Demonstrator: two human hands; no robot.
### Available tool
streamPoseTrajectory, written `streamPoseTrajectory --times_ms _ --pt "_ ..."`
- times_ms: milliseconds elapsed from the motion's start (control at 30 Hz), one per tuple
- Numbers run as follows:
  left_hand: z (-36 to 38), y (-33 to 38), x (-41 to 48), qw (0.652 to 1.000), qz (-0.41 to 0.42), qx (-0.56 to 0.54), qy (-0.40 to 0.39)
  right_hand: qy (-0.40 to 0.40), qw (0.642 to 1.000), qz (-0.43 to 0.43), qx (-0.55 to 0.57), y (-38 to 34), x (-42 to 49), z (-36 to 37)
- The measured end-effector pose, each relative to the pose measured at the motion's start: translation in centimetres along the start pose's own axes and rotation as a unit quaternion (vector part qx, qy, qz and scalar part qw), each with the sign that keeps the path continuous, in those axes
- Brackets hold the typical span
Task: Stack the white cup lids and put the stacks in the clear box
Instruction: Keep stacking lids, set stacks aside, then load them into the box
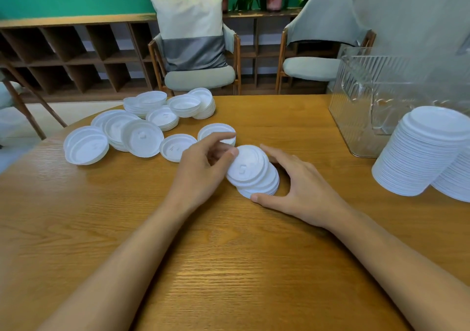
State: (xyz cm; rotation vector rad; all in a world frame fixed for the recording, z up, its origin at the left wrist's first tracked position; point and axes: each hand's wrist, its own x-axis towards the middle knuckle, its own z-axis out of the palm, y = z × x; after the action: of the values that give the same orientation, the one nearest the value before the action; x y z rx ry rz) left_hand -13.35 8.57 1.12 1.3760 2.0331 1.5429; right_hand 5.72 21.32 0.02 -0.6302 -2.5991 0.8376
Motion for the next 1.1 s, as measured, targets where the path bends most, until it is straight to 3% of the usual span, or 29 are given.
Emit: streamPoseTrajectory --times_ms 400,567,1100 --pt "1.0 0.2 -0.9 0.992 0.038 0.098 -0.073 0.005 1.000 -0.012 -0.005 0.3 0.1 0.3" --pt "0.2 0.4 -0.8 0.993 0.067 0.055 -0.085 0.000 1.000 -0.003 -0.002 0.4 0.2 0.1" --pt "0.6 0.0 -0.7 0.990 0.034 -0.018 -0.134 -0.035 0.999 0.008 -0.022 0.2 0.1 -0.4"
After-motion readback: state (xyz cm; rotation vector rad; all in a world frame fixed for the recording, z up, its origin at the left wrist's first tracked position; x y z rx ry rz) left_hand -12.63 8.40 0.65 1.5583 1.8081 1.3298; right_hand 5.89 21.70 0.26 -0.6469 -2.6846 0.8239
